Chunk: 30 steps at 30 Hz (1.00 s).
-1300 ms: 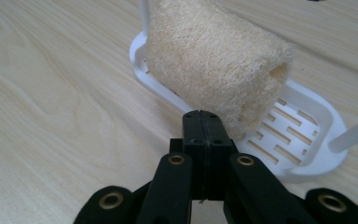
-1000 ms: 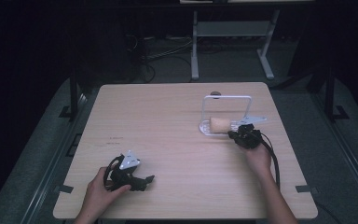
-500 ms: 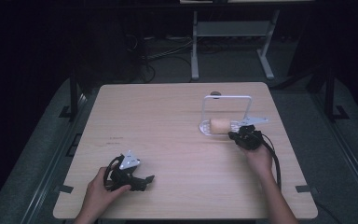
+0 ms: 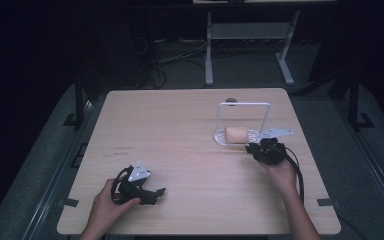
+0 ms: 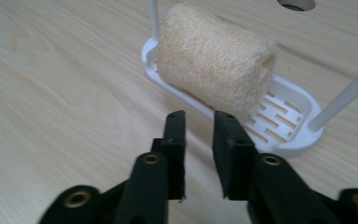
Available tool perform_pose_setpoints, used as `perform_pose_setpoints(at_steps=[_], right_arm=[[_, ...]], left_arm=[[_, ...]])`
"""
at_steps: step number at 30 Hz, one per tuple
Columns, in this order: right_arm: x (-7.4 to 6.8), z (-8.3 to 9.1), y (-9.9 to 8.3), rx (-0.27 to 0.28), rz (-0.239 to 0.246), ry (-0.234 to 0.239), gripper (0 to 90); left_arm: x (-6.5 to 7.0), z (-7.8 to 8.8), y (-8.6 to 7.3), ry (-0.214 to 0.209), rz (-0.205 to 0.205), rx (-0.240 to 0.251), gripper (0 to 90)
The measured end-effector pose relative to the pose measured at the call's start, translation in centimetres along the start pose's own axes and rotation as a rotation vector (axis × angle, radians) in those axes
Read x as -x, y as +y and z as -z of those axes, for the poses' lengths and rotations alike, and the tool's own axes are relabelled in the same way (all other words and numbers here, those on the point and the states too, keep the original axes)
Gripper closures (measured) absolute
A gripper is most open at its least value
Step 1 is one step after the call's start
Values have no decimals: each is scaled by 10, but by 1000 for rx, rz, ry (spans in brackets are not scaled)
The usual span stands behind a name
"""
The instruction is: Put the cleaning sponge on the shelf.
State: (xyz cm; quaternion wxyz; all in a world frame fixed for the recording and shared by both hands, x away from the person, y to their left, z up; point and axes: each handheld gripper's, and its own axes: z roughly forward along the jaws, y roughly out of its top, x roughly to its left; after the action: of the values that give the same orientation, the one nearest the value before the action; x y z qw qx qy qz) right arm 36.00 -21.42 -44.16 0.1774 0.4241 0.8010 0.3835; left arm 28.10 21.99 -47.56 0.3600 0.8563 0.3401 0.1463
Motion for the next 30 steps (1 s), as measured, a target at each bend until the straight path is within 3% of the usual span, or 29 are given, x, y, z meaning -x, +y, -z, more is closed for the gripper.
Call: perform_pose_setpoints(at_steps=[8,12,19,30], right_arm=[[-4,11,-9,-19,3,-9,414],[-6,16,-16,-28,-1,-5,330],[-7,23,-24,-29,-13,-15,251],[-12,40,-39,-28,-29,-20,208]], left_arm=[[0,0,0,0,0,0,127],[0,0,0,0,0,0,128],[0,0,0,0,0,0,128],[0,0,0,0,0,0,127]])
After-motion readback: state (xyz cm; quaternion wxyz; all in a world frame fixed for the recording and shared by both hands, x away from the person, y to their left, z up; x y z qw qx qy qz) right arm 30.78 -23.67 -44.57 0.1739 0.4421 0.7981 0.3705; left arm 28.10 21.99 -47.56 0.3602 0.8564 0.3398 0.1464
